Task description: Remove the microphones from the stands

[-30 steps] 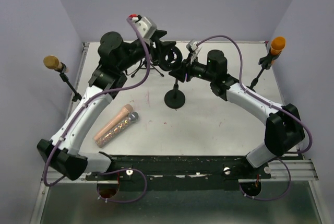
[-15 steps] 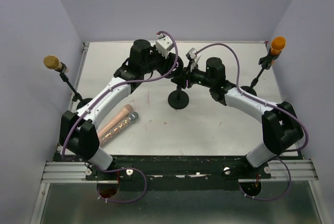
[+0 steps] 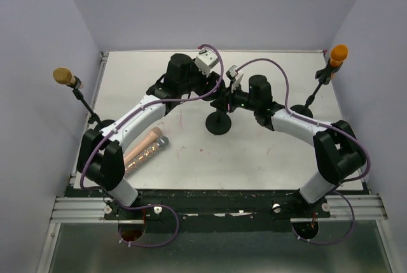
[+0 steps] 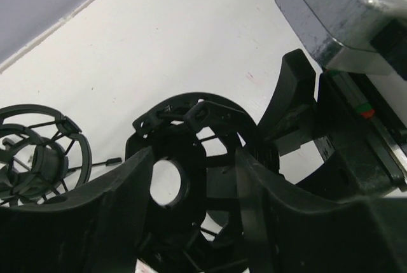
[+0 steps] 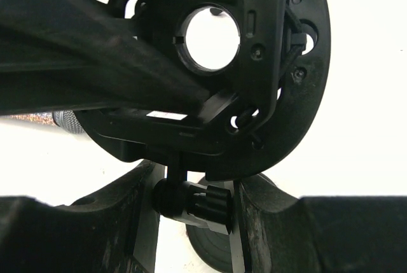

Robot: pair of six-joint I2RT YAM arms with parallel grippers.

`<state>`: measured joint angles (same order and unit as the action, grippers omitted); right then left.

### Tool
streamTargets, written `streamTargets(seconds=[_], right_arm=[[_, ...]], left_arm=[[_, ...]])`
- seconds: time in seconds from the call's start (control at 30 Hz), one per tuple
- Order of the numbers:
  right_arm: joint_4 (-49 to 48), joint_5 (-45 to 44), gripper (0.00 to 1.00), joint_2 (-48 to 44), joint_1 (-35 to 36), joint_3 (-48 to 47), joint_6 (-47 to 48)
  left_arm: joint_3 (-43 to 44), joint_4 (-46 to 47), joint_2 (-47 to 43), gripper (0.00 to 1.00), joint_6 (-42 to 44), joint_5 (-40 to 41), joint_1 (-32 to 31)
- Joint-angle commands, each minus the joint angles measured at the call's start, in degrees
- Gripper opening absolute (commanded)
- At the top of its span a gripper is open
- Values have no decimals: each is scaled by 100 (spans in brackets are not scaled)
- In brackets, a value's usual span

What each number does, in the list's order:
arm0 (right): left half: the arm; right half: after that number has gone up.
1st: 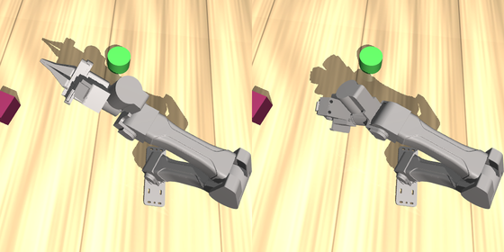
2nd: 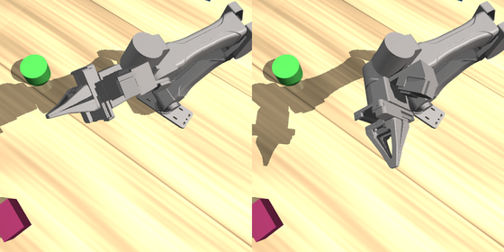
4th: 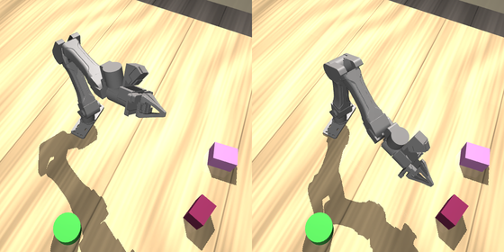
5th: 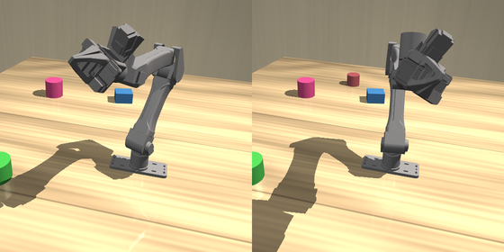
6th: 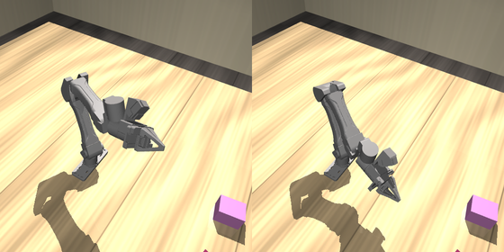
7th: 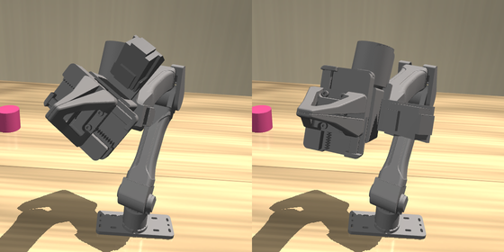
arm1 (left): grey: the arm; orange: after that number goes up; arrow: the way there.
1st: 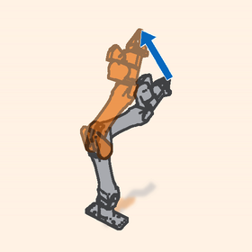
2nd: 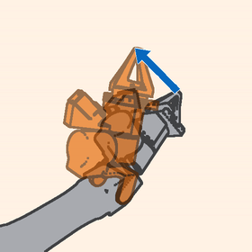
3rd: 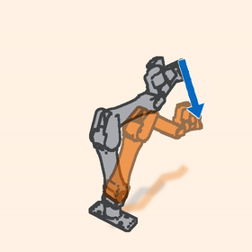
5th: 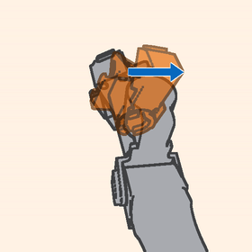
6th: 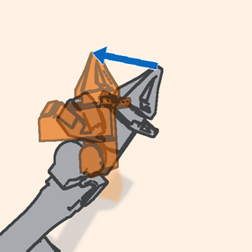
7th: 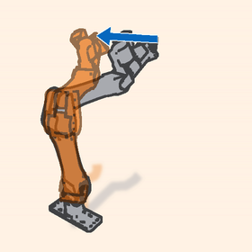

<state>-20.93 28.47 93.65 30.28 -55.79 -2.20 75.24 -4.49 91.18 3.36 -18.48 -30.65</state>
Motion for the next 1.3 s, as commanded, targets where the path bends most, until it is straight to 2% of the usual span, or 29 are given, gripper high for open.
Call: streamTargets(seconds=[0.0, 0.13, 0.3, 0.43, 0.57, 0.7, 0.87, 0.97, 1.1, 1.13, 1.27], right_arm=[[300, -535, 1, 171, -258, -124, -237], [11, -781, 1, 443, -646, -616, -229], [-482, -905, 1, 1128, -848, -1327, -106], [-579, -895, 1, 1935, -945, -2215, -324], [-544, -1246, 1, 2701, -1007, -3059, -659], [-447, -1317, 1, 3028, -1033, -3447, -764], [-316, -1212, 51, 2809, -1042, -3289, -721], [-35, -1212, 68, 2441, -1059, -3254, -738], [281, -1230, 96, 1632, -1103, -2903, -686], [421, -1230, 100, 1422, -1103, -2824, -677], [950, -723, 100, 438, -1112, -2149, -729]], left_arm=[[157, 18, -713, 67, -239, 502, -81], [184, 19, -1250, 74, -2, 740, -28], [-96, -473, -1637, 74, -72, 793, 95], [-457, -667, -1980, 74, 25, 828, 165], [-616, -895, -2139, 74, 51, 829, 191], [-721, -948, -2227, 74, 86, 741, 218], [-731, -887, -2236, 74, 7, 644, 235], [-608, -826, -2227, 74, 25, 609, 253], [-511, -702, -2174, 74, 16, 513, 288], [-484, -667, -2166, 74, -19, 451, 314], [-467, -649, -2139, 74, -54, 170, 332]])
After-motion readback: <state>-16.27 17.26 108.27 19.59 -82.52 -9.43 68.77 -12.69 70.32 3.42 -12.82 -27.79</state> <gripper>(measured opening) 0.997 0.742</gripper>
